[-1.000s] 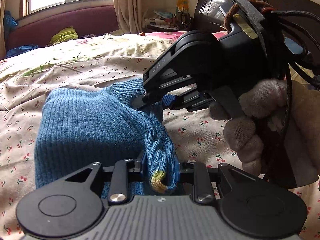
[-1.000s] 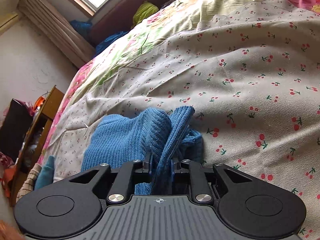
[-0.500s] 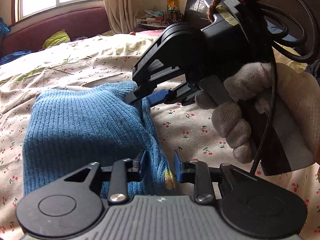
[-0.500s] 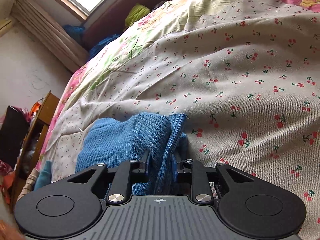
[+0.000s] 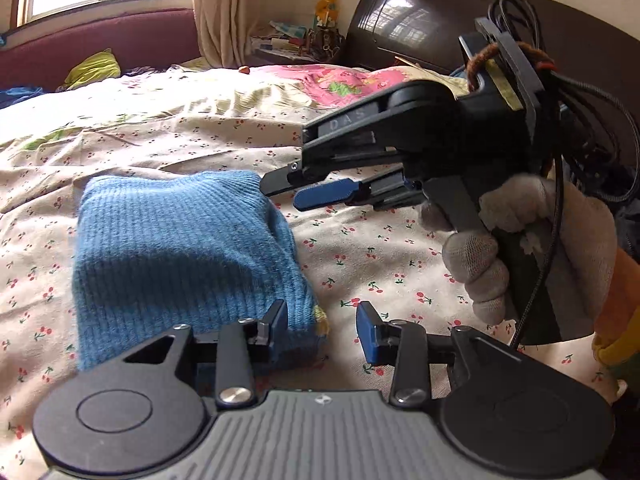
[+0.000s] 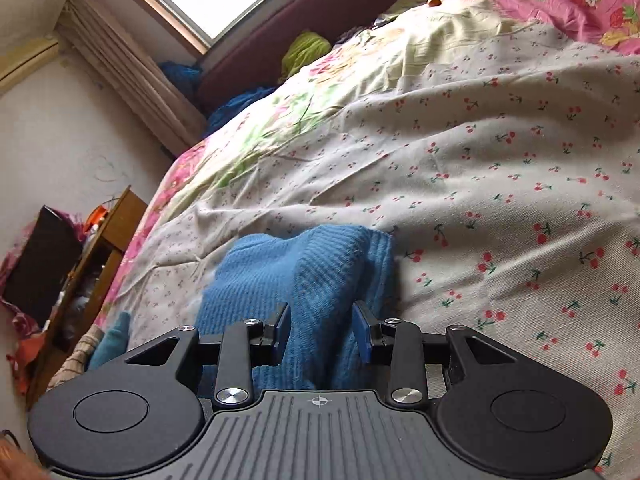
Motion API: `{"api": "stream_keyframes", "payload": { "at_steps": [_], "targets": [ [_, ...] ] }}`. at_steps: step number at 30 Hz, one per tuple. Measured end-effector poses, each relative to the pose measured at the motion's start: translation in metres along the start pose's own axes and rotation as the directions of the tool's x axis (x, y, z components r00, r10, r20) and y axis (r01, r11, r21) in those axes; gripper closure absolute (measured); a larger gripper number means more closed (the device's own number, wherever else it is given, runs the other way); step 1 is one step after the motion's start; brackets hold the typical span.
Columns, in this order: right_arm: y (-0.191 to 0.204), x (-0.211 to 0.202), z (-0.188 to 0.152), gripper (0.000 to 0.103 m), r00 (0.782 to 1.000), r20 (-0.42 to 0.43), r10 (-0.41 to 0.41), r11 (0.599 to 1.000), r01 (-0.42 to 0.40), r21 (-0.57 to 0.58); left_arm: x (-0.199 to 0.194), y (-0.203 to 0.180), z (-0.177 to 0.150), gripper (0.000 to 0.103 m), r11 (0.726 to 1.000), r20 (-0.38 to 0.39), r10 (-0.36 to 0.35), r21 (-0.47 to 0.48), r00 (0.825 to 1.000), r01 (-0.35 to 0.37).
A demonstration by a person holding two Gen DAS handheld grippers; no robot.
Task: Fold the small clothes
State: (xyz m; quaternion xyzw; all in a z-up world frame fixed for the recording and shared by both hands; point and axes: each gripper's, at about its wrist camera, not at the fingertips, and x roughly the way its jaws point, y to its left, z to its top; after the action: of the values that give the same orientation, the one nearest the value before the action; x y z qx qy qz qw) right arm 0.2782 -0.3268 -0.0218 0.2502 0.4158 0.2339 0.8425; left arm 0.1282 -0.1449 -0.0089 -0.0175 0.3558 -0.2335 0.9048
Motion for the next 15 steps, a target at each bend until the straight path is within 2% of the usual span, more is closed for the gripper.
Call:
{"api": "stream_keyframes", "payload": {
  "at_steps": [3,6,8,12,14,15],
  "targets": [
    [-0.001,0.009,-0.005,0.069,0.999,-0.043,0.009,1.000,-0.008,0.021,-0.023,0.009,0.002,0.054,1.000,0.044,0.020,-0.018,0.999,-0.019],
    [-0.006,0.019,-0.016,0.069,0.991,-0.135,0.022,0.999,-0.017,0.039,-0.029,0.017,0.001,0.051,0.997,0.065,0.077,0.006,0.995,-0.078],
    [-0.012,0.021,-0.022,0.069,0.987,-0.147,0.065,0.996,-0.054,0.078,-0.026,0.024,0.001,0.051,0.994,0.059,0.112,0.008,0.992,-0.113],
    [-0.018,0.027,-0.027,0.070,0.978,-0.153,0.144,0.981,-0.120,0.154,-0.019,0.042,0.004,0.051,0.987,0.052,0.154,-0.049,0.987,-0.151],
    [-0.015,0.022,-0.028,0.092,0.985,-0.128,0.119,0.985,-0.101,0.141,-0.015,0.052,0.006,0.051,0.982,0.053,0.176,-0.072,0.983,-0.172],
    [-0.014,0.016,-0.027,0.092,0.988,-0.101,0.113,0.986,-0.098,0.137,-0.015,0.056,0.008,0.051,0.980,0.054,0.186,-0.084,0.981,-0.182]
  ]
}}
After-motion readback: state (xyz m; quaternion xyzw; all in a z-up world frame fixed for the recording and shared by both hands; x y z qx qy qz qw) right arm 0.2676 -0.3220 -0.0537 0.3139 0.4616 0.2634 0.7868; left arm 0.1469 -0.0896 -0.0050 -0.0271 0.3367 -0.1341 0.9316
